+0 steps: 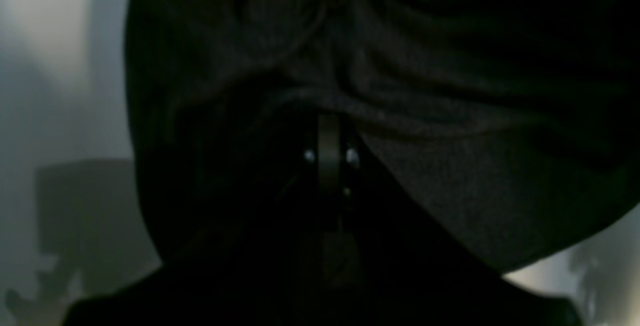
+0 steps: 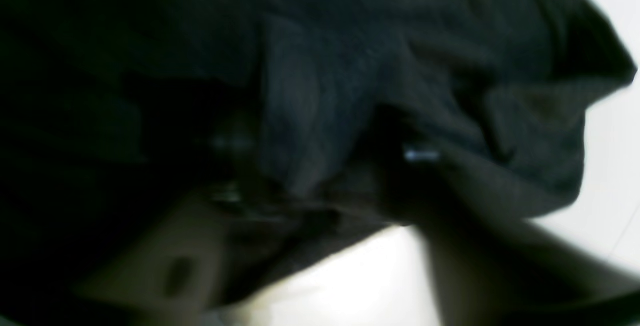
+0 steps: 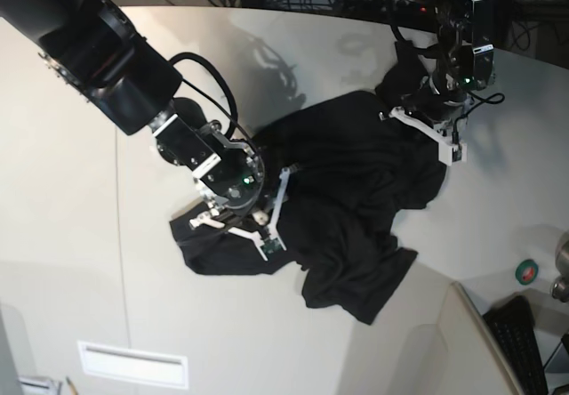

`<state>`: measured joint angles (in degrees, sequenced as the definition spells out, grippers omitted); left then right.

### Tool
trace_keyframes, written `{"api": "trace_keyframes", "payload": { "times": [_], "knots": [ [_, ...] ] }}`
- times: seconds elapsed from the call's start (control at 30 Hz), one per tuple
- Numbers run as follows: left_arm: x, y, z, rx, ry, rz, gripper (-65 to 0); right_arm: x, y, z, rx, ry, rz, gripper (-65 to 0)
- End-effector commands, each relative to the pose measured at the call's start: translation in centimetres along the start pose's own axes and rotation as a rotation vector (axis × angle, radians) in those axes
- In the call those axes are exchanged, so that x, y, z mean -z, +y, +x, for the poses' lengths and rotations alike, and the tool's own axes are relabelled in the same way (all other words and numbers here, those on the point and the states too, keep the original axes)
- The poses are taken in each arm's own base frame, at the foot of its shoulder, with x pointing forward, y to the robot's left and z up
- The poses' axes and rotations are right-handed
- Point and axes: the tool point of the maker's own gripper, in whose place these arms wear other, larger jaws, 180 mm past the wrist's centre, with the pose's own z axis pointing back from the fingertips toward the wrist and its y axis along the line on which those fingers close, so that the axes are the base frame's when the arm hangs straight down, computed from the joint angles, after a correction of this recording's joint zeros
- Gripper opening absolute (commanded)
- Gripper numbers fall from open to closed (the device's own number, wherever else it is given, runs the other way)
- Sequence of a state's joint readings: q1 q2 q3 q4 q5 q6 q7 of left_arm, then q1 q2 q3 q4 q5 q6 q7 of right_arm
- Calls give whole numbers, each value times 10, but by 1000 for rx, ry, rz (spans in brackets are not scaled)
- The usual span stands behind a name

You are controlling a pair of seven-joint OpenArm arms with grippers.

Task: Layout the t-shirt on the table in an organized manner, then fold the t-shirt properly
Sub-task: 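Lay the shirt down and regrasp its edges with both grippers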

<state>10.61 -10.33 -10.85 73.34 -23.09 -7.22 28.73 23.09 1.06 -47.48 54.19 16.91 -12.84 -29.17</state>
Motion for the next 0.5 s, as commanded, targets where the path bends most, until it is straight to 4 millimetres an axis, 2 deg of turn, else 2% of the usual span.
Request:
{"api": "trace_keyframes", "payload": {
  "times": [0.0,0.03,0.13,0.27,0.37,0.47],
  "knots": [
    [3,11,-2,47,46,54,-650,-8,-6,27,1,-81,-6,-572],
    [6,13,2,77,47,73,-650,-11,-10,22,1,-81,-6,-650],
    [14,21,17,164,43,128,-650,-30,-18,5,53,-74,7,-650],
    [24,23,41,175,22,143,-650,-59,-52,-19,194,-57,-21,-650],
    [31,25,64,179,0,150,-650,-80,-80,-44,261,-39,-62,-650],
    [34,26,83,184,-21,156,-650,-95,-92,-74,319,-7,-90,-650]
  ]
}}
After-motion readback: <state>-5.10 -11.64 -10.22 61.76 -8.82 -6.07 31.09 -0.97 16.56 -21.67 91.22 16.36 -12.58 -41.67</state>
